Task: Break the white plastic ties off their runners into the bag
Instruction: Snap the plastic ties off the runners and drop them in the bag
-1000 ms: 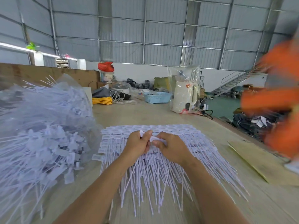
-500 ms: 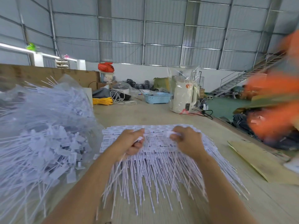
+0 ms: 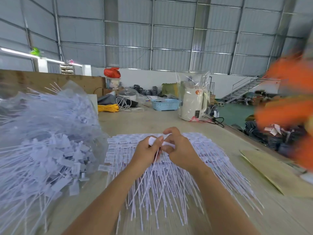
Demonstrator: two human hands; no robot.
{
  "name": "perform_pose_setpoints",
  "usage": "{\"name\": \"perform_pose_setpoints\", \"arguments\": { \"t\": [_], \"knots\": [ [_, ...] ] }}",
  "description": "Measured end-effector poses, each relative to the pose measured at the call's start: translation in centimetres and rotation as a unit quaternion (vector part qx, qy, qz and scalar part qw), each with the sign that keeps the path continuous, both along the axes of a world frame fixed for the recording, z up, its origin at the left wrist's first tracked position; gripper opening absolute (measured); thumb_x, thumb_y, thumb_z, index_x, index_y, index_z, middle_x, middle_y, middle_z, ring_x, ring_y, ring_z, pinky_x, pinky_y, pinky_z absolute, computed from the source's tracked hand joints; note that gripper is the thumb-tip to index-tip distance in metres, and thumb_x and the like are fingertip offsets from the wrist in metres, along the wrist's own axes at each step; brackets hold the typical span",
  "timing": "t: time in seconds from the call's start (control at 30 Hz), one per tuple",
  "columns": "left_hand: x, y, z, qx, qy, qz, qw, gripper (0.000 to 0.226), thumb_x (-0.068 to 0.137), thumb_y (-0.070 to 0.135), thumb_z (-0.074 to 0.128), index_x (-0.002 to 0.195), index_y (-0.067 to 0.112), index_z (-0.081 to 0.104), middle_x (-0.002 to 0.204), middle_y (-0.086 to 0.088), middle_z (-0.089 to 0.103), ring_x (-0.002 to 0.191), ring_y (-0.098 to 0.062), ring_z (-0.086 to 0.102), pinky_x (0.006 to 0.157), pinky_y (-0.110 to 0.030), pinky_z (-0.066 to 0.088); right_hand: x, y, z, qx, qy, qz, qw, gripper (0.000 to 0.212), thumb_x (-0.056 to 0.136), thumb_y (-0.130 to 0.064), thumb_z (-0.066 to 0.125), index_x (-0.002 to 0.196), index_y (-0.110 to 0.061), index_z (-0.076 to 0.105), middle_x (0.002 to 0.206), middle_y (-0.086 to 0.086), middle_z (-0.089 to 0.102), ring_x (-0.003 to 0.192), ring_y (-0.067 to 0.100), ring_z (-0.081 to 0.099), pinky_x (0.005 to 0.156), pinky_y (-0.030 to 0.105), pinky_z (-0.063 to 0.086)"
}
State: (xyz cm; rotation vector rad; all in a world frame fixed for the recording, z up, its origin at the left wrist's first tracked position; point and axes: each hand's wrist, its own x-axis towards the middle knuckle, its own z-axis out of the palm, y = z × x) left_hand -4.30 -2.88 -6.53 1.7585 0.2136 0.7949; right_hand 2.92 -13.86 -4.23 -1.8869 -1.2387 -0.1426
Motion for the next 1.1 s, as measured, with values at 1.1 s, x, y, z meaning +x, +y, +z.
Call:
{"name": "perform_pose_setpoints", "arguments": {
  "t": [1.1],
  "knots": [
    [-8.7,8.5,8.4,0.173,0.186,0.211,0.944,0.032,0.094,0.036,0.055,0.078,0.010,0.049,0.064,-0.005,0.052,0.046,-0.015,0.042,0.043,-0.021,0.033,3.6,-1.1,-2.2,-0.002,-0.012,-0.157,0.988,0.034,0.093,-0.026,0.056,0.118,-0.003,0.056,0.113,0.016,0.058,0.100,0.030,0.053,0.070,0.024,0.030]
  ]
}}
